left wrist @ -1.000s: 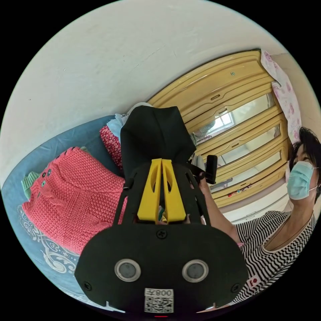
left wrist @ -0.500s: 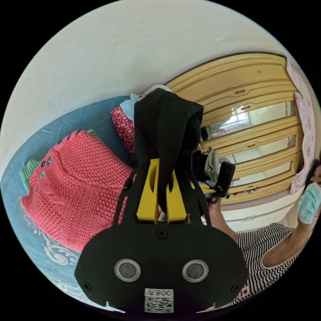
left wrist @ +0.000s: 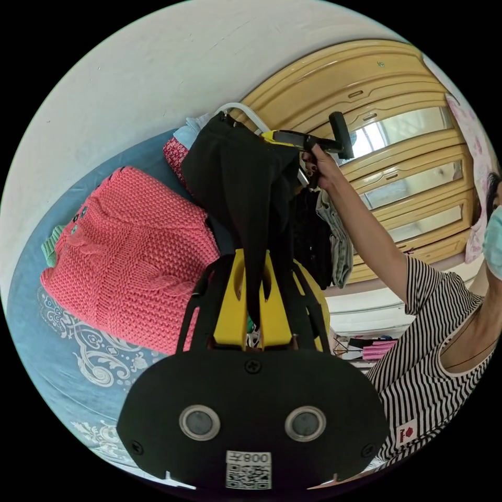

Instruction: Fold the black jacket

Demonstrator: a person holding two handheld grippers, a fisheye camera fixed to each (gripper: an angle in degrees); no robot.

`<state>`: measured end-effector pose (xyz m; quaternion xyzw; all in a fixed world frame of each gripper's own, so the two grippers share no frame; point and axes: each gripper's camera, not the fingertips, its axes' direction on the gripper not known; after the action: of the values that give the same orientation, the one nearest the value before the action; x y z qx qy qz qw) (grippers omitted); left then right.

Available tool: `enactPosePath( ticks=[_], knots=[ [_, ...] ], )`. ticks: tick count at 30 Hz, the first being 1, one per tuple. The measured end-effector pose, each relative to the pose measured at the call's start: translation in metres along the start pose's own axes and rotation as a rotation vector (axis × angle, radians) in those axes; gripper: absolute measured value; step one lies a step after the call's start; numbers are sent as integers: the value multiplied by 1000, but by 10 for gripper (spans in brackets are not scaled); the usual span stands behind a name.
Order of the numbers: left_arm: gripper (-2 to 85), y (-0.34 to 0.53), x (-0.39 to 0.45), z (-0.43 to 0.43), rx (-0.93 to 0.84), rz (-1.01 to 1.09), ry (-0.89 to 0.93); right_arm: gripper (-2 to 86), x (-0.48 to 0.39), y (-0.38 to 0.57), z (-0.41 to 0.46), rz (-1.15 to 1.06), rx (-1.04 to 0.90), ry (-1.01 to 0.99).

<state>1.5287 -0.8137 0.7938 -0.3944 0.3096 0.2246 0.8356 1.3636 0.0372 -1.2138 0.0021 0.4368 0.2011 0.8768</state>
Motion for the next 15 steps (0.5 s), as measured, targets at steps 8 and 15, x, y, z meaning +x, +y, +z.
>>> enactPosePath(
  ticks=[8,15],
  knots=[
    [20,58,1,-38,3,-3,0,40,-22,1,4,-111,-170,16],
    [27,123,11,-101,84,-4,55,3,-5,50,-58,85,15,-228]
  ],
)
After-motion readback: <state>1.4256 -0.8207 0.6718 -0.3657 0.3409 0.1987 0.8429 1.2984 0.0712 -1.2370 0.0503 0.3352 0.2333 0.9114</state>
